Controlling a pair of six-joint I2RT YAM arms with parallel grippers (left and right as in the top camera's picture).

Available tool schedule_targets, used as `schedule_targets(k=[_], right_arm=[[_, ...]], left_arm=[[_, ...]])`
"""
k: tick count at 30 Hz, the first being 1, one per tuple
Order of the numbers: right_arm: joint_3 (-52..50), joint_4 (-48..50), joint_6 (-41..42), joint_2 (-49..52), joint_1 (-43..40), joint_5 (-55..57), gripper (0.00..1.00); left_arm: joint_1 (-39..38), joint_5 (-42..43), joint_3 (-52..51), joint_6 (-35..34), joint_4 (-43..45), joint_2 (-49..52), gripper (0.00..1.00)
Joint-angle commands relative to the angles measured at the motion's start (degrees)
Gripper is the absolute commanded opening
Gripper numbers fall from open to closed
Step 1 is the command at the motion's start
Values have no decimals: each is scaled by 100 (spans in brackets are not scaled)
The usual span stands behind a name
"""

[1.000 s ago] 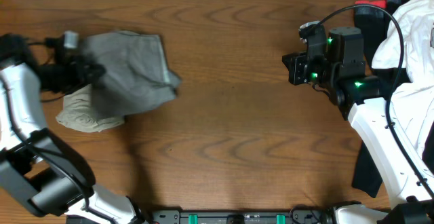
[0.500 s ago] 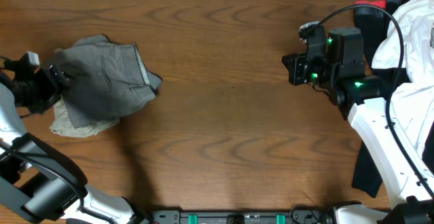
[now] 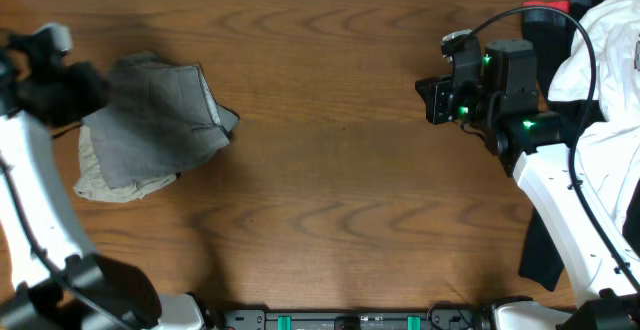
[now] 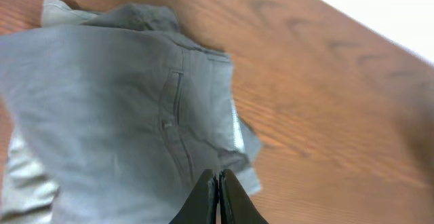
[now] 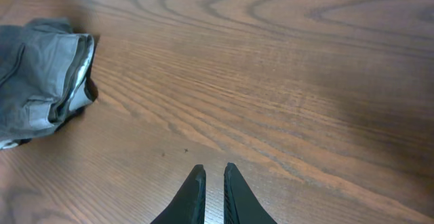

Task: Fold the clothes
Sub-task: 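Carry the folded shorts left onto the khaki roll with the left gripper, then release and press the shorts down with the left gripper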

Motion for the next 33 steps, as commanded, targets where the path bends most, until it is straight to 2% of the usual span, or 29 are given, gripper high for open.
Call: schedule_targets(k=[1, 4, 7, 12, 18, 22, 25, 27, 28, 30, 33], right_arm=[[13, 13, 186, 13, -44, -39, 10], [13, -28, 197, 13, -44, -39, 9], [13, -48, 197, 13, -44, -37, 10], [13, -2, 197, 13, -44, -37, 9], [13, -44, 197, 13, -44, -37, 9], [13, -55, 195, 13, -44, -39, 9], [13, -55, 195, 13, -44, -37, 10], [13, -48, 192, 13, -44, -37, 10], [13, -37, 186, 11, -46, -35, 10], [13, 33, 39, 11, -46, -39, 12], [15, 208, -422, -37, -50, -68, 12]], left_arm=[[-286, -1698, -293, -518, 4, 601, 6], [-278, -3136, -398, -1812, -122, 1027, 6], [-192, -3545, -573, -2420, -90, 1335, 6], [-168, -3545, -909, -2433, 247, 1827, 6], [-155, -3630, -960, -2430, 122, 2361, 9], [-151, -3589, -870, -2428, 59, 2282, 9], [-151, -3189, -645, -2374, -136, 1982, 11], [-162, -2594, -474, -2081, -201, 1580, 17], [-170, -2288, -407, -1895, -216, 1375, 25], [-227, -1711, -238, -1478, -280, 883, 32], [-411, -1403, -83, -1056, -402, 74, 43]])
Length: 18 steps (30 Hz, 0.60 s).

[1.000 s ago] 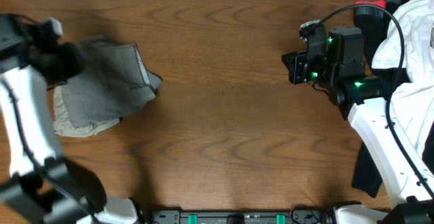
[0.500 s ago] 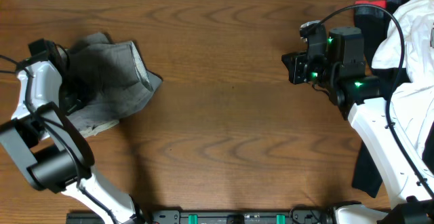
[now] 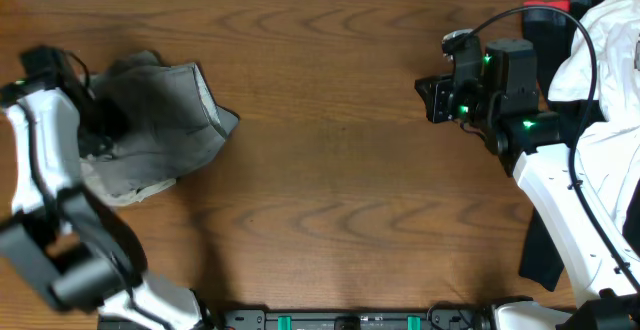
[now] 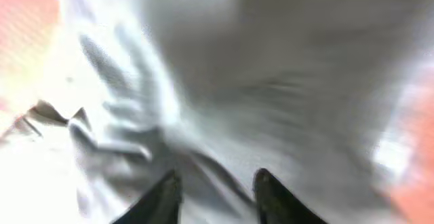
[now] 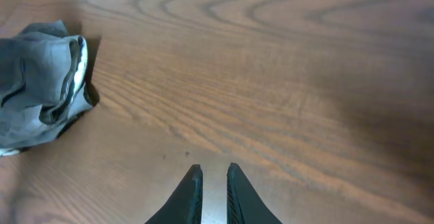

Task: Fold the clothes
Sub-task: 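Release and press the shorts down with the left gripper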

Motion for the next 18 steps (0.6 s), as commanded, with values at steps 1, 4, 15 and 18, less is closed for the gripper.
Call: schedule_targets(k=[1, 4, 15, 18], right_arm=[[17, 133, -533, -83, -50, -63, 11], [17, 245, -870, -385, -50, -35, 11], [17, -577, -1152, -2243, -50, 726, 89], [17, -892, -1154, -2354, -50, 935, 99]], left_arm=[[-247, 741, 345, 769, -120, -1163, 44], [-570, 737, 345, 1145, -372, -2103, 49], [-1150, 407, 310, 933, -1735, -4398, 98], [-1147, -76, 297, 933, -2017, -4627, 98]])
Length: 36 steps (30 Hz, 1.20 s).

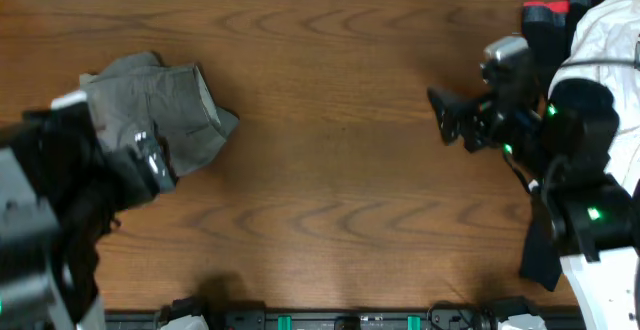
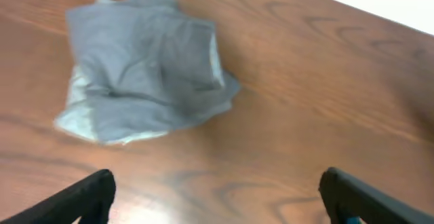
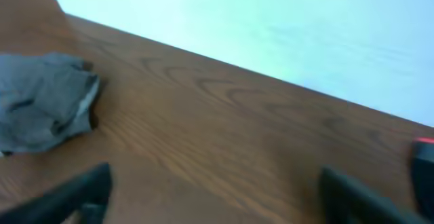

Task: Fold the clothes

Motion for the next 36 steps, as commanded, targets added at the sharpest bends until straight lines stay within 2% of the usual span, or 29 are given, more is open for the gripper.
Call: schedule_targets(k=[1, 12, 19, 27, 36], right_arm=[[15, -151, -72, 59, -50, 350, 99], [15, -142, -50, 70, -48, 337, 99], [15, -197, 463, 70, -48, -144, 99], [15, -334, 372, 81, -50, -9, 99], [13, -221, -168, -205, -50, 11, 99]], left_arm=[[-24, -584, -39, 35, -170, -107, 98], [-24, -599, -39, 35, -210, -120, 98], [-24, -599, -39, 35, -210, -118, 98], [-24, -597, -39, 35, -210, -118, 98], [-24, -597, -39, 35, -210, -118, 98]])
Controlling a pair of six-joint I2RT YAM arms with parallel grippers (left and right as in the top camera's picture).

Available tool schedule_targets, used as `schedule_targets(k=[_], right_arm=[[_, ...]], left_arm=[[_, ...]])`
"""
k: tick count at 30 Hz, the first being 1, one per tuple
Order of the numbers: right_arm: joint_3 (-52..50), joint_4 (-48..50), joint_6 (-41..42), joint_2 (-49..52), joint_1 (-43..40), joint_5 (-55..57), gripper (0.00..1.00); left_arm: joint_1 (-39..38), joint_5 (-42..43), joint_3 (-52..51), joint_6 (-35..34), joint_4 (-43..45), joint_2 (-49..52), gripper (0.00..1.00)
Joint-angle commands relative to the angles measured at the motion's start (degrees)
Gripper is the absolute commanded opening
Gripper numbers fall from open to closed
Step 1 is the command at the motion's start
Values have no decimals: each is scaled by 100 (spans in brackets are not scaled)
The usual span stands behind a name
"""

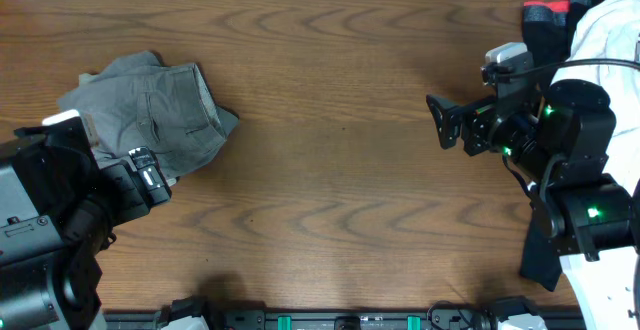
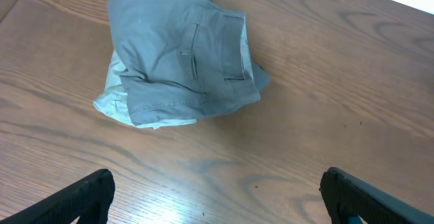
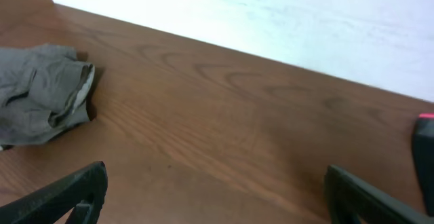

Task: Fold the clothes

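Observation:
A folded grey pair of shorts lies on a pale garment at the table's left, back pocket up; it also shows in the left wrist view and, far off, in the right wrist view. My left gripper hangs just in front of the bundle, apart from it, jaws wide open and empty. My right gripper hovers over bare wood at the right, also wide open with nothing in it.
A heap of unfolded clothes sits at the right edge: a white garment, a black and red one, and a black piece hanging near the front. Brown wooden table runs between the arms.
My left arm has drawn a little further from the grey bundle, which now shows whole from overhead. Both grippers stay wide open. The right arm has barely shifted.
First my left gripper was shut just above the grey bundle and the right one hovered nearly shut over the table. Then the left was slightly open, close against the cloth. After that both arms stood back with jaws wide open, as they are now.

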Motion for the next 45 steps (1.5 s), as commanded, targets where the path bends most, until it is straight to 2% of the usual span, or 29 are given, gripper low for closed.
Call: schedule_targets(k=[1, 6, 9, 18, 25, 31, 39, 45], right_arm=[[9, -74, -267, -332, -50, 15, 99], [-426, -83, -262, -1064, -50, 535, 99], [-1241, 249, -262, -1755, -50, 874, 99], [-4013, 1893, -243, -3888, -50, 909, 99], [-4883, 2068, -240, -5134, -48, 905, 99], [-5263, 2162, -243, -5779, -26, 907, 99], [-6238, 3132, -240, -5770, -15, 741, 99], [-6249, 2743, -214, -5768, -4, 643, 99]], left_arm=[[-24, -70, -39, 33, -15, -4, 98], [-24, -68, -39, 33, -15, -4, 98], [-24, -70, -39, 33, -15, -4, 98], [-24, -68, -39, 33, -15, -4, 98], [-24, -68, -39, 33, -15, -4, 98], [-24, -68, -39, 33, -15, -4, 98], [-24, -68, -39, 33, -15, -4, 98], [-24, -70, -39, 33, -15, -4, 98]])
